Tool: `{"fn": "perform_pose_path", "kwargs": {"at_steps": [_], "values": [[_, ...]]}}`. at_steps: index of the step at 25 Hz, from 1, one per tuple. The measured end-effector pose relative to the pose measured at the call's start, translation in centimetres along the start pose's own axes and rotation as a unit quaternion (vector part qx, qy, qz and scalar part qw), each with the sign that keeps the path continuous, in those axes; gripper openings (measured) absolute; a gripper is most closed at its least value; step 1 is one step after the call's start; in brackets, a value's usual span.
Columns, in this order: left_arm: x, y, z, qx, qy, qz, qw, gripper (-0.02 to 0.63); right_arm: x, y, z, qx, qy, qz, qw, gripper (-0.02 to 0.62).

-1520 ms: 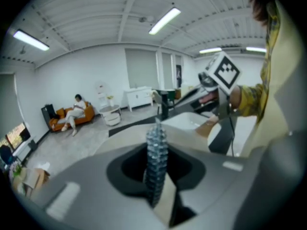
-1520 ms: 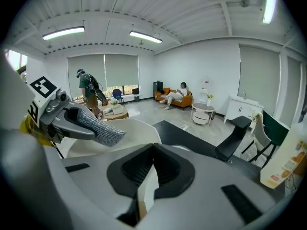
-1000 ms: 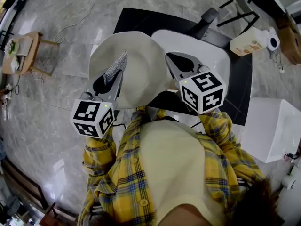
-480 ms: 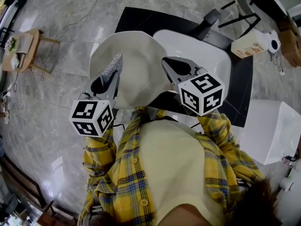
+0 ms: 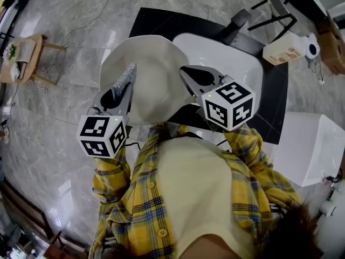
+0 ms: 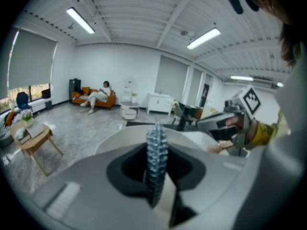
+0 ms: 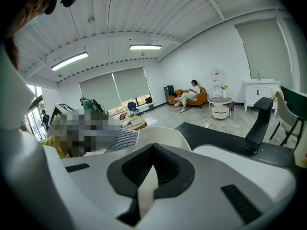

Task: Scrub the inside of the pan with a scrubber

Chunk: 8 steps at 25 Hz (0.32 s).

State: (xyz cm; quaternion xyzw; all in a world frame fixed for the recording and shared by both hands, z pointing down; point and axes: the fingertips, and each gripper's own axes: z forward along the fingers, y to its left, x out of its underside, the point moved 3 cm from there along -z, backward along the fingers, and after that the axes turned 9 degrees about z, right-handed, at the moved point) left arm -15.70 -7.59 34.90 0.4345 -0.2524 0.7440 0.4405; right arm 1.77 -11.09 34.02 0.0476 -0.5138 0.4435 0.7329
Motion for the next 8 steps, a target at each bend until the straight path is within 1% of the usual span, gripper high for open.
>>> {"fn": "perform_pose_path", "kwargs": {"at_steps": [8], "values": [[-0.11, 0.05, 0.1, -0.001, -0.002, 0.004, 1.0, 0.087, 0.18, 0.33, 0.32, -0.025, 0.001, 0.021, 0.999, 0.012]]}}
